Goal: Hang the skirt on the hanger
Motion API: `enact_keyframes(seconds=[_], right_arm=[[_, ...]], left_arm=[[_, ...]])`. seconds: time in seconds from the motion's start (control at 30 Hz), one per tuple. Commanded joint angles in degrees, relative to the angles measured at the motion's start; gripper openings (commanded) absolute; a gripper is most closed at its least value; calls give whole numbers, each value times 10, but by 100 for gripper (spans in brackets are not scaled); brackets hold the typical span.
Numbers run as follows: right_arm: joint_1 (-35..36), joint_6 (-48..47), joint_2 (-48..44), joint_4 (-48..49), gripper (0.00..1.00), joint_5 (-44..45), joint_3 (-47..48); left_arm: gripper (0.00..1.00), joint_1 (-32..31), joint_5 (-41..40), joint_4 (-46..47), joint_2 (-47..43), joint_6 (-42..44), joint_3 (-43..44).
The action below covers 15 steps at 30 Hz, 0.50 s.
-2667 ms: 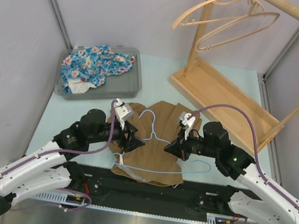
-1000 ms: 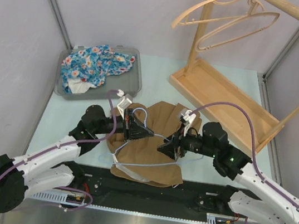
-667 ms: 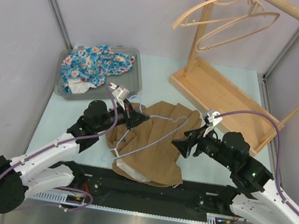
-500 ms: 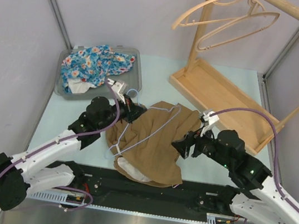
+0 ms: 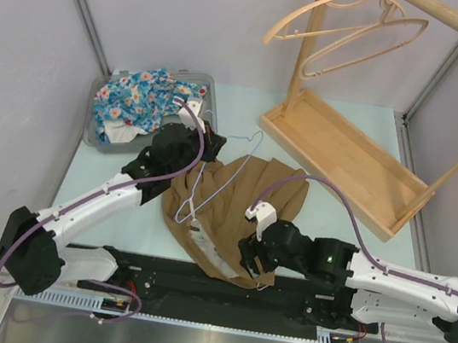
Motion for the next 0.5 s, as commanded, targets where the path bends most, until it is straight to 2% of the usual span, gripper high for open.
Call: enact_keyframes(seconds=[0.0,0.27,0.47], right_arm=[[38,37,26,1,80,67,-11],[140,127,76,-12,81,168,-32],[187,252,101,-66,80,241,-32]], left_arm=[[0,6,-29,-6,30,33,63],[0,15,-16,-7,61,35,93],[0,22,3,-12,75,36,104]])
